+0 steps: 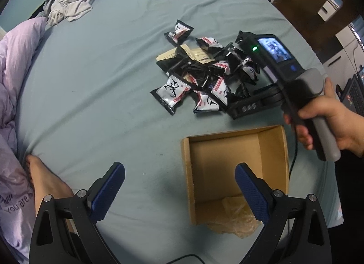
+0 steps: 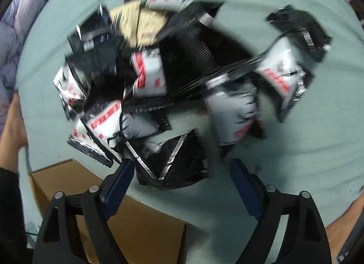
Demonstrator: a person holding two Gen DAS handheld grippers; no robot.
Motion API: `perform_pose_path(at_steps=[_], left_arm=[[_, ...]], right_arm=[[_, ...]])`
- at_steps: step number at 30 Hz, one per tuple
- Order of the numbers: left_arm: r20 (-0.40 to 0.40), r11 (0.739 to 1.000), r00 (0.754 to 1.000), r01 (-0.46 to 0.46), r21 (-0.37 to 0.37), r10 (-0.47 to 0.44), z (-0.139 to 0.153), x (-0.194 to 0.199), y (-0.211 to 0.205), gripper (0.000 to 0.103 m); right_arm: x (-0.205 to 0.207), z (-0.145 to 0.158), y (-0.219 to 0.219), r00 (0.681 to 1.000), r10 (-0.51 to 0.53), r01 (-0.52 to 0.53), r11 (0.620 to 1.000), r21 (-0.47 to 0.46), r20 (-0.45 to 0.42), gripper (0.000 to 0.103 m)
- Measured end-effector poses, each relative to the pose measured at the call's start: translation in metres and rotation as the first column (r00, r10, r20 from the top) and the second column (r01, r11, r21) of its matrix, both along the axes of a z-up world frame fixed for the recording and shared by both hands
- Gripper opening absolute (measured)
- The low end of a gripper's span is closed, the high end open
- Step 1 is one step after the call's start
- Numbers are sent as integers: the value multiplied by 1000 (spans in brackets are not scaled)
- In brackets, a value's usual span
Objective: Organize snacks
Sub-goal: 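Lower the right gripper onto the snack pile and grasp a black packet, then grasp a white snack packet with the left gripper while the right gripper carries its black packet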
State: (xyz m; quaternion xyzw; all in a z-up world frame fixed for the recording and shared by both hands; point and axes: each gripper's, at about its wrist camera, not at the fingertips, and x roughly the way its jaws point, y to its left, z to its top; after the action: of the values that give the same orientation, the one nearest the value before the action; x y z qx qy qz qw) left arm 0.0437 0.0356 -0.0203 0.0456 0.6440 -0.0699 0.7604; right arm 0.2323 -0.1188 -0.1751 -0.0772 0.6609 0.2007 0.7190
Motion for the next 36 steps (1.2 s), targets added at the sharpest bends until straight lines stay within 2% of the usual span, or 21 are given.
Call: perform_pose_path(at_steps=[4,6,8,11,14,17,22,27,33,35,36], left_arm=[[-9,1000,1000,5,6,-5,-3,0,-2,99],[-8,1000,1000,12,10,-12,-4,0,-3,99],[8,999,1000,24,22,-24,-4,1,-5,99],[29,998,999,34,49,-35,-4,4,-6,99],[6,999,1000,11,35,-12,-8,9,-2,99],[-10,1000,1000,-10,24,10,-14,19,3,99],[-9,999,1000,-27,17,27,-30,44,10,99],[4,997,999,-41,65,41,-61,81,12,99],[6,994,999,48,96,-49,-98,123,-2,99],[-22,993,998,66,94,-64,-111,129,-3,99],[-40,993,997,71,95,-67,-118,132,-3,94]], right_arm=[[-4,-5,9,998,45,-42,998,-45,52,84],[-5,-5,9,996,52,-48,997,-60,70,75],[-7,-4,9,995,56,-52,997,-56,84,58],[-5,0,3,995,54,-53,998,-20,81,50],[-11,12,2,993,64,-66,998,18,103,47],[-18,32,-2,993,53,-66,990,125,102,47],[-15,60,-18,994,35,-56,976,213,103,47],[-21,81,-46,994,-3,-20,975,223,105,47],[-28,84,-77,998,-55,45,972,231,38,47],[-28,81,-78,998,-57,49,974,220,29,47],[-28,80,-78,998,-56,50,975,215,24,47]])
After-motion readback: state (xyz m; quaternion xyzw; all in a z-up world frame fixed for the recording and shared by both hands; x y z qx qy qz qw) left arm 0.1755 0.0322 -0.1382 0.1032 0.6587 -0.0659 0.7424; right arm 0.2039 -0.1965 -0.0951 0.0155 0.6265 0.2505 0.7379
